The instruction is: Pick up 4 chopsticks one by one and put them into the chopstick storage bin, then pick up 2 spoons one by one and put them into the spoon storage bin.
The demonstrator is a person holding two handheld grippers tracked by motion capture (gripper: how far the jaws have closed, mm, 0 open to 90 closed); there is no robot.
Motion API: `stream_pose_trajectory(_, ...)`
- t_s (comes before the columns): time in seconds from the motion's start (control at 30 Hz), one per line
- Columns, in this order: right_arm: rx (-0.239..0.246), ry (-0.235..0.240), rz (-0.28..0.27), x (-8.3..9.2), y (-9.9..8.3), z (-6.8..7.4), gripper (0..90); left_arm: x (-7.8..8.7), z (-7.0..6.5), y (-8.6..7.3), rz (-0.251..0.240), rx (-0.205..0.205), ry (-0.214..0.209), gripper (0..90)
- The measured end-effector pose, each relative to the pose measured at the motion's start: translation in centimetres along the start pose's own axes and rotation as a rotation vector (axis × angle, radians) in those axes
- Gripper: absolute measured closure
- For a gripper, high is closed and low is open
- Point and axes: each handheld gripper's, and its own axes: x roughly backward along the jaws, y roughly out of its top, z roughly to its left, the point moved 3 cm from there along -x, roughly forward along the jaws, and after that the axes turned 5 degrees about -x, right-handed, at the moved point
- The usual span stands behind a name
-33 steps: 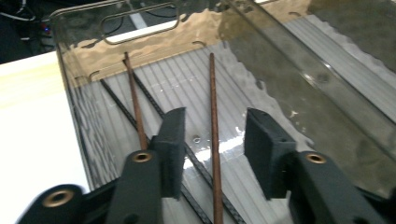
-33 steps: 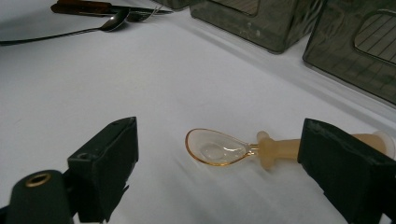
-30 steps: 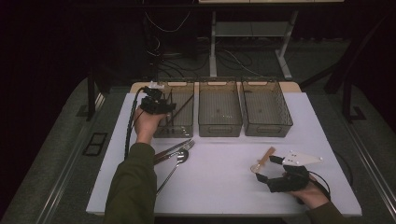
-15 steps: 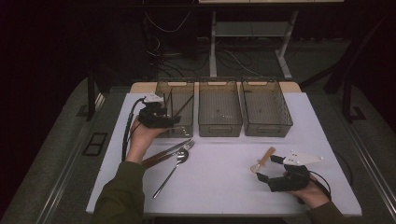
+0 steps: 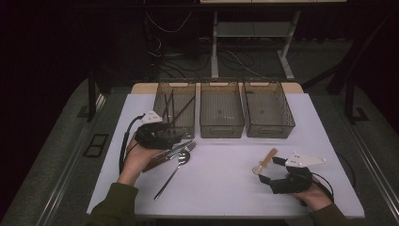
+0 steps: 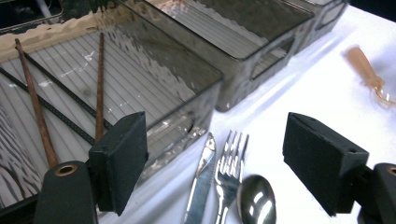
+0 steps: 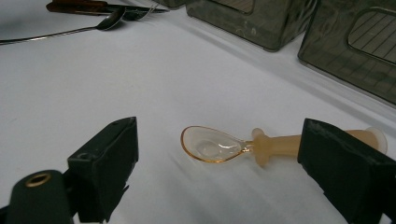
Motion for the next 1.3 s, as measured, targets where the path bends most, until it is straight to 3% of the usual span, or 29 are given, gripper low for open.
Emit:
stream_pose_trajectory(0.4,-0.004,0.001,-0.005,0.2,0.1,-0.1,12.6,1.2,-3.1,-2.5,-0.010,-0.054,-0.045,14.2)
stream_pose_trajectory(0.93,-0.022,0.027,0.035,1.0,0.6,-0.2,12.6,2.7,-5.5,-6.6,-0.019,-0.081,-0.086,7.6)
stream_pose_trajectory(1.13,-0.016,0.026,0.040,1.3,0.9,-0.2,14.3,2.7,-6.1,-7.4,-0.003,-0.084,-0.087,8.4)
stream_pose_trajectory(1.3,-0.017,0.030,0.046,1.1,0.8,-0.2,14.3,2.3,-6.0,-7.4,0.018,-0.068,-0.077,16.4)
